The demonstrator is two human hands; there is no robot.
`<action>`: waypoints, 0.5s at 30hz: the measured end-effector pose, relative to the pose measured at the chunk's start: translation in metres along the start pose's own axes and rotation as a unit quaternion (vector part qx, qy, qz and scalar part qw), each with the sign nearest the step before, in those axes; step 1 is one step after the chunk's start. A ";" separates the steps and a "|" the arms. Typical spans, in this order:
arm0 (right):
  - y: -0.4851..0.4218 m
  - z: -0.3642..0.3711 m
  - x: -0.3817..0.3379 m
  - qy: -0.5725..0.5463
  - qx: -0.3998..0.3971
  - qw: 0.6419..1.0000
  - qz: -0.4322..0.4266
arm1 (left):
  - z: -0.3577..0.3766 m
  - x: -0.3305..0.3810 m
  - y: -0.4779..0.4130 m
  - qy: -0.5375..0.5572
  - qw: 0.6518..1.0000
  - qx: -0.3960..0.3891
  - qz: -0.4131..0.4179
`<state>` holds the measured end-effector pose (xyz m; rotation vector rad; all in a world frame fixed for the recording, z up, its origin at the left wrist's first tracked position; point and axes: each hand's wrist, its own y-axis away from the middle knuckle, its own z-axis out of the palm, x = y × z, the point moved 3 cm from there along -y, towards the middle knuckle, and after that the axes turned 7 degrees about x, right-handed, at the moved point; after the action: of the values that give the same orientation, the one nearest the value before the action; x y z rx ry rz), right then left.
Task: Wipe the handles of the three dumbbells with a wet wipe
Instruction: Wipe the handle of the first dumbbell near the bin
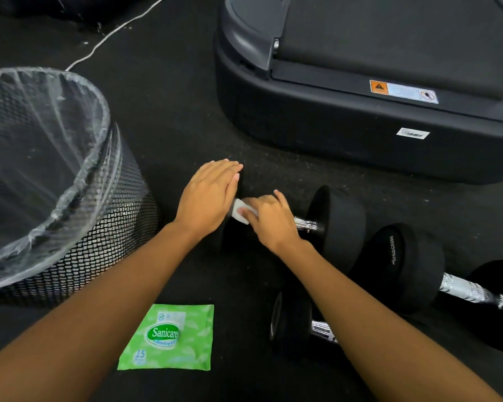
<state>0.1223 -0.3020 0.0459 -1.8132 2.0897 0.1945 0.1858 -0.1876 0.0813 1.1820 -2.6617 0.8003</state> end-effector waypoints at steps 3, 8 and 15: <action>0.013 0.004 -0.010 -0.002 0.063 0.995 -0.071 | -0.001 0.000 0.001 -0.007 1.000 0.005 -0.001; 0.002 0.001 -0.004 0.005 0.031 0.998 -0.059 | 0.000 0.001 0.001 -0.007 1.000 0.013 -0.001; -0.008 -0.004 -0.010 0.061 -0.026 0.993 -0.101 | 0.000 0.000 0.000 -0.010 1.000 0.008 -0.006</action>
<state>0.1301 -0.2953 0.0538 -2.1007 1.9802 0.0877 0.1856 -0.1873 0.0816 1.2145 -2.6667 0.8150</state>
